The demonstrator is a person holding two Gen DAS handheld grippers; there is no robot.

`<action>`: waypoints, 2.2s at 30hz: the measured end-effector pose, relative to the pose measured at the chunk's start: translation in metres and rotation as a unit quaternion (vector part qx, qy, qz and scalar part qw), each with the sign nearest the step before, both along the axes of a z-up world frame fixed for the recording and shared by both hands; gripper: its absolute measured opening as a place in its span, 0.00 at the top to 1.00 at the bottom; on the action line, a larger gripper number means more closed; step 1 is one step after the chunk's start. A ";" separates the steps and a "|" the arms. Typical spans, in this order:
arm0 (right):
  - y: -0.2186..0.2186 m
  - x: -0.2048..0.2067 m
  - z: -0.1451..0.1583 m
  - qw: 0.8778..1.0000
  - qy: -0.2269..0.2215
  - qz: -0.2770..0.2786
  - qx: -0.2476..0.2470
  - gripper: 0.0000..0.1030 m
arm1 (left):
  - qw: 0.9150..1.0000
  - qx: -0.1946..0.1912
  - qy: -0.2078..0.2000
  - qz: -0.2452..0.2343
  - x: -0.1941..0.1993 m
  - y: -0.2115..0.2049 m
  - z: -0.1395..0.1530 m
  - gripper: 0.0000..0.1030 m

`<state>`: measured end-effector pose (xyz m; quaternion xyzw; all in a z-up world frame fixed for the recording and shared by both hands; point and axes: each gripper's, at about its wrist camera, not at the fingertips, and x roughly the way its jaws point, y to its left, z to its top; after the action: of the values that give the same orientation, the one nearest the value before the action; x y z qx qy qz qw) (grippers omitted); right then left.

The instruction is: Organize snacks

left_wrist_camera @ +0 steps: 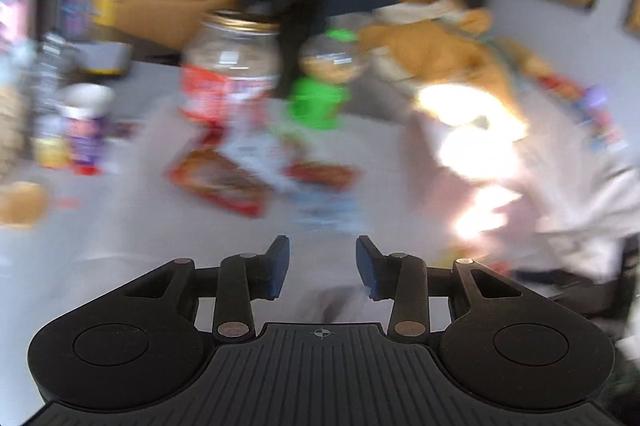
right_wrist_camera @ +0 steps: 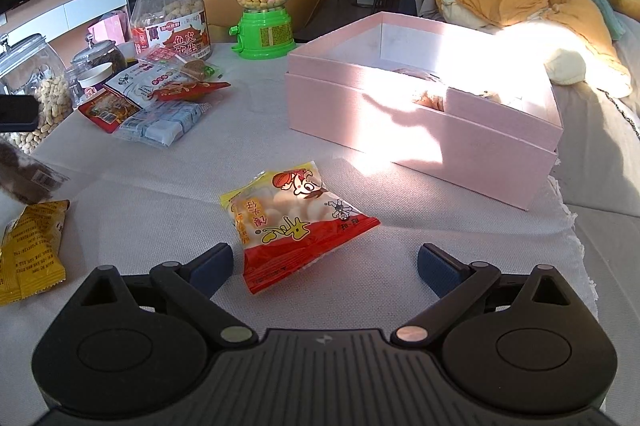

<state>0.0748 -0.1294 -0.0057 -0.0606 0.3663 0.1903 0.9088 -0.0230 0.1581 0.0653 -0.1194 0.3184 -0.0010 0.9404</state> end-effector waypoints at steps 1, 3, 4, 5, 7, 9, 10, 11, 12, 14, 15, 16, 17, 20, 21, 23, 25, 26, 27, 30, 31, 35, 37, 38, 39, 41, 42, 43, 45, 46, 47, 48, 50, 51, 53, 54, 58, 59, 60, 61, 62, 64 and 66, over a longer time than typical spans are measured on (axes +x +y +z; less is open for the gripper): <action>0.000 0.000 0.000 1.000 0.000 0.000 0.000 0.04 | 1.000 0.025 0.007 0.016 -0.001 0.002 0.000 0.60; 0.000 0.000 0.000 1.000 0.000 0.000 0.000 0.04 | 0.999 0.038 0.016 0.033 -0.002 0.012 -0.004 0.60; 0.000 0.000 0.000 1.000 0.000 0.000 0.000 0.04 | 0.999 0.024 0.022 0.034 -0.002 0.019 -0.007 0.60; 0.000 0.000 0.000 1.000 0.000 0.000 0.001 0.04 | 0.999 0.009 0.027 0.031 -0.003 0.024 -0.008 0.60; 0.000 0.000 0.000 1.000 0.000 0.000 0.000 0.04 | 0.999 0.010 0.036 0.021 -0.005 0.029 -0.010 0.60; 0.000 0.000 0.000 1.000 0.000 0.000 0.000 0.04 | 0.998 0.028 0.048 -0.007 -0.008 0.028 -0.013 0.60; 0.000 0.000 0.000 1.000 0.000 0.000 0.000 0.04 | 0.998 0.035 0.057 -0.020 -0.008 0.026 -0.015 0.60; 0.000 0.000 0.000 1.000 0.000 0.000 0.000 0.04 | 0.996 0.043 0.065 -0.034 -0.009 0.025 -0.018 0.60; 0.000 0.000 0.000 1.000 0.000 0.000 0.000 0.04 | 0.995 0.054 0.071 -0.047 -0.010 0.022 -0.019 0.60; 0.000 0.000 0.000 1.000 0.000 0.000 0.001 0.04 | 0.991 0.083 0.080 -0.062 -0.014 0.019 -0.023 0.60; 0.000 0.000 0.000 1.000 0.000 0.000 0.000 0.04 | 0.990 0.097 0.082 -0.068 -0.017 0.018 -0.024 0.60; 0.001 0.000 0.000 1.000 0.000 0.000 0.000 0.04 | 0.988 0.109 0.085 -0.075 -0.019 0.018 -0.025 0.60; 0.000 0.000 0.000 1.000 0.000 0.000 0.000 0.04 | 0.985 0.121 0.087 -0.083 -0.021 0.018 -0.025 0.60; 0.001 0.000 0.000 1.000 0.000 0.000 0.000 0.04 | 0.972 0.181 0.086 -0.121 -0.026 0.011 -0.025 0.60; 0.001 0.000 0.000 1.000 0.000 0.000 0.000 0.04 | 0.964 0.212 0.087 -0.131 -0.027 0.006 -0.026 0.60; 0.001 0.000 0.000 1.000 0.000 0.000 0.000 0.04 | 0.955 0.240 0.098 -0.144 -0.026 0.002 -0.030 0.60; 0.001 0.000 0.000 1.000 0.000 0.000 0.000 0.03 | 0.955 0.223 0.114 -0.156 -0.022 0.005 -0.034 0.59; 0.001 0.000 0.000 1.000 0.000 0.000 0.000 0.03 | 0.955 0.216 0.122 -0.160 -0.019 0.006 -0.037 0.59; 0.001 0.000 0.000 1.000 0.000 0.000 0.000 0.03 | 0.954 0.220 0.121 -0.162 -0.018 0.006 -0.039 0.59; 0.001 0.000 0.000 1.000 0.000 0.000 0.000 0.03 | 0.956 0.211 0.115 -0.170 -0.014 0.007 -0.041 0.54; 0.001 0.000 0.000 1.000 0.000 0.000 0.000 0.03 | 0.957 0.203 0.114 -0.171 -0.013 0.008 -0.040 0.53; 0.001 0.000 0.000 1.000 0.000 0.000 0.000 0.03 | 0.961 0.206 0.118 -0.144 -0.004 0.018 -0.040 0.51; 0.001 0.000 0.000 1.000 0.000 0.000 0.000 0.03 | 0.962 0.200 0.126 -0.137 0.002 0.027 -0.042 0.47; 0.001 0.000 0.000 1.000 0.001 0.000 -0.001 0.03 | 0.966 0.181 0.129 -0.135 0.006 0.033 -0.042 0.47; 0.002 0.001 -0.001 1.000 0.002 0.000 -0.004 0.02 | 0.969 0.160 0.133 -0.132 0.009 0.038 -0.042 0.47; 0.002 0.004 -0.001 1.000 0.010 0.000 -0.007 0.00 | 0.973 0.133 0.138 -0.127 0.012 0.045 -0.043 0.48; 0.001 0.005 -0.001 1.000 0.014 0.003 -0.005 0.00 | 0.975 0.127 0.134 -0.127 0.012 0.045 -0.044 0.48; 0.000 0.005 -0.001 1.000 0.017 0.010 -0.007 0.00 | 0.976 0.124 0.129 -0.124 0.012 0.044 -0.045 0.48; -0.001 0.005 0.000 0.999 0.023 0.026 -0.012 0.00 | 0.981 0.120 0.108 -0.104 0.006 0.042 -0.048 0.48; -0.002 0.005 0.000 0.999 0.024 0.035 -0.014 0.00 | 0.984 0.118 0.096 -0.093 0.003 0.041 -0.050 0.47; -0.003 0.003 0.000 0.999 0.024 0.046 -0.015 0.00 | 0.986 0.120 0.084 -0.084 -0.001 0.039 -0.052 0.47; -0.005 0.002 0.001 0.998 0.026 0.058 -0.015 0.00 | 0.987 0.122 0.075 -0.077 -0.004 0.037 -0.053 0.49; -0.014 0.003 0.005 0.996 0.040 0.083 -0.013 0.00 | 0.989 0.118 0.062 -0.061 -0.009 0.034 -0.054 0.57; -0.017 0.003 0.008 0.995 0.043 0.088 -0.008 0.00 | 0.991 0.112 0.058 -0.052 -0.010 0.033 -0.054 0.57; -0.024 0.005 0.016 0.995 0.026 0.095 0.003 0.00 | 0.994 0.090 0.052 -0.034 -0.011 0.033 -0.053 0.57; -0.024 0.007 0.019 0.995 0.014 0.098 0.001 0.00 | 0.996 0.070 0.048 -0.032 -0.010 0.033 -0.052 0.58; -0.010 0.034 0.021 0.992 0.029 0.123 0.003 0.00 | 0.998 0.039 0.042 -0.041 -0.006 0.020 -0.040 0.58; -0.001 0.042 0.018 0.991 0.043 0.129 -0.002 0.00 | 0.997 0.053 0.034 -0.044 -0.005 0.013 -0.033 0.58; 0.008 0.047 0.015 0.990 0.050 0.131 -0.011 0.01 | 0.997 0.059 0.027 -0.046 -0.005 0.008 -0.026 0.58; 0.017 0.051 0.011 0.990 0.052 0.125 -0.025 0.07 | 0.997 0.056 0.018 -0.050 -0.005 0.003 -0.017 0.58; 0.022 0.051 0.009 0.991 0.050 0.115 -0.035 0.08 | 0.997 0.047 0.011 -0.057 -0.006 -0.002 -0.009 0.58; 0.022 0.044 0.015 0.992 0.048 0.112 -0.024 0.44 | 0.996 0.030 -0.006 -0.087 -0.009 -0.019 0.009 0.58; 0.017 0.029 0.024 0.991 0.046 0.125 -0.021 0.46 | 0.992 0.022 -0.023 -0.121 -0.009 -0.042 0.025 0.58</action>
<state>0.1038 -0.1123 0.0183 -0.1160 0.4008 0.2976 0.8587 -0.0321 0.1166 0.0899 -0.0597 0.3090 -0.1104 0.9428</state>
